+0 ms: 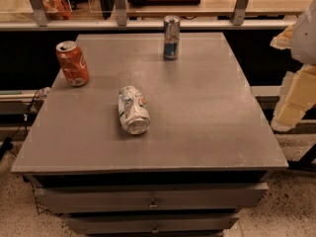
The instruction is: Place 7up can upright
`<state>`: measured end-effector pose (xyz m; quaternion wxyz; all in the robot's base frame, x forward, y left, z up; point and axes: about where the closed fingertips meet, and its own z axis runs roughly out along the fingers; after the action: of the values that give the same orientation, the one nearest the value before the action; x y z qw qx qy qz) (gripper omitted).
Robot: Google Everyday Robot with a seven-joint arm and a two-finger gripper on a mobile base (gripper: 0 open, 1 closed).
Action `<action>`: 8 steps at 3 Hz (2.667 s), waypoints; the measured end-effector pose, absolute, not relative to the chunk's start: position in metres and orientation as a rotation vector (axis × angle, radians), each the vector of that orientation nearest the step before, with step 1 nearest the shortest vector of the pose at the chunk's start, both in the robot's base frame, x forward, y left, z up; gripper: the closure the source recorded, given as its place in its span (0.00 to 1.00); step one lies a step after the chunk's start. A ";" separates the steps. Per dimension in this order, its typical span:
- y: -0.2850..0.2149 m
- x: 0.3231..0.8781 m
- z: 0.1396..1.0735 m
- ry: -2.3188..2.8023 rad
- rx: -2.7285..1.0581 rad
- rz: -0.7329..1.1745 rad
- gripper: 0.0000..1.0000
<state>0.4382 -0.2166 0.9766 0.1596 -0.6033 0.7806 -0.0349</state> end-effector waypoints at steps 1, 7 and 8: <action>-0.217 0.438 0.977 2.231 -1.724 -0.100 0.00; 0.028 0.529 0.901 2.633 -1.064 0.315 0.00; 0.034 0.527 0.904 2.623 -1.095 0.314 0.00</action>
Offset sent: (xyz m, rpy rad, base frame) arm 0.0579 0.1244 -0.0014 0.2747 0.0055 0.0004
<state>0.5267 0.0335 0.9039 0.1402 -0.3792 0.9081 0.1087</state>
